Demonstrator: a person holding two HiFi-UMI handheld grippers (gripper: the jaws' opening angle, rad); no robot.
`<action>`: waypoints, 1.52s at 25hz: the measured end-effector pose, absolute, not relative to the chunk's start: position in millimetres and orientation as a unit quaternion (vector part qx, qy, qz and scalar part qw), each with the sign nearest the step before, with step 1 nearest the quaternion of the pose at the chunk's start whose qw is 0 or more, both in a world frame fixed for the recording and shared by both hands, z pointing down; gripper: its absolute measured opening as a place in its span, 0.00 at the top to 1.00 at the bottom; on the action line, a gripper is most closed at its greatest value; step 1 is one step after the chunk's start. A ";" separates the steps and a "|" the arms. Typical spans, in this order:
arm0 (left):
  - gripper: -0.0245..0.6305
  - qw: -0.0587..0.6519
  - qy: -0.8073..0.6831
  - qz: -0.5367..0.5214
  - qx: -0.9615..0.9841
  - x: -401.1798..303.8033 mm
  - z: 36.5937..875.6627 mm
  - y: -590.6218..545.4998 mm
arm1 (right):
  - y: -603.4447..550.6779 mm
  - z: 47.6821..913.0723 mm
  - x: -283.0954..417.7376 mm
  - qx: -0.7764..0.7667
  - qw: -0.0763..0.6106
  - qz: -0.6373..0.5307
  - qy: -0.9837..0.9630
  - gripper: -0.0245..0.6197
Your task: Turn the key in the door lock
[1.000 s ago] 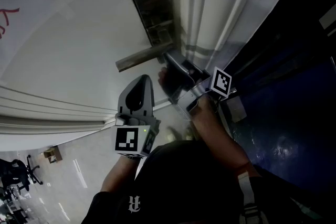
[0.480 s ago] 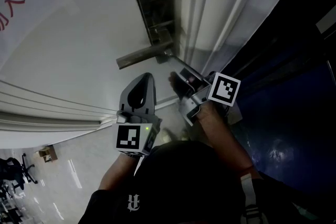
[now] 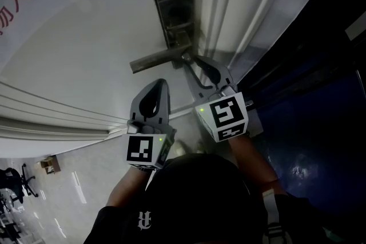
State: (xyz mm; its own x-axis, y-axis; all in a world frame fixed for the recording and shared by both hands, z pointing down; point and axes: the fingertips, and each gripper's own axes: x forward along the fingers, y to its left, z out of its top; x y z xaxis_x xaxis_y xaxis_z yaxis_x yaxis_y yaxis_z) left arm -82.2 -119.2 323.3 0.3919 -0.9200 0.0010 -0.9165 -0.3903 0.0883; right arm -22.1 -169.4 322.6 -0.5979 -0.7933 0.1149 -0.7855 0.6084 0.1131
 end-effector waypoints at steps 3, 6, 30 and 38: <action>0.95 0.035 -0.554 -0.025 0.832 -85.6 323.2 -118.7 | -171.7 323.6 -28.8 0.458 0.124 -0.101 -0.874 0.85; 0.95 0.037 -0.557 -0.025 0.830 -88.7 322.6 -118.3 | -176.7 324.5 -32.8 0.473 0.161 -0.161 -0.851 0.85; 0.95 0.041 -0.553 -0.023 0.832 -97.2 327.3 -119.3 | -194.8 335.1 -18.9 0.406 -0.160 0.321 -0.841 0.91; 0.95 0.040 -0.551 -0.023 0.833 -97.4 326.6 -116.5 | -199.5 346.8 -12.4 0.323 -0.276 0.490 -0.761 0.91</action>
State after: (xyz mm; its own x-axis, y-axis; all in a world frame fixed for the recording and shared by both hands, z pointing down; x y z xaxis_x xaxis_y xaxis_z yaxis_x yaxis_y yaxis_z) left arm -97.4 -116.5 326.6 0.3908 -0.9205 0.0050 -0.9167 -0.3887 0.0920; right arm -12.4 -199.5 346.8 -0.6391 -0.7620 -0.1046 -0.2201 0.3115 -0.9244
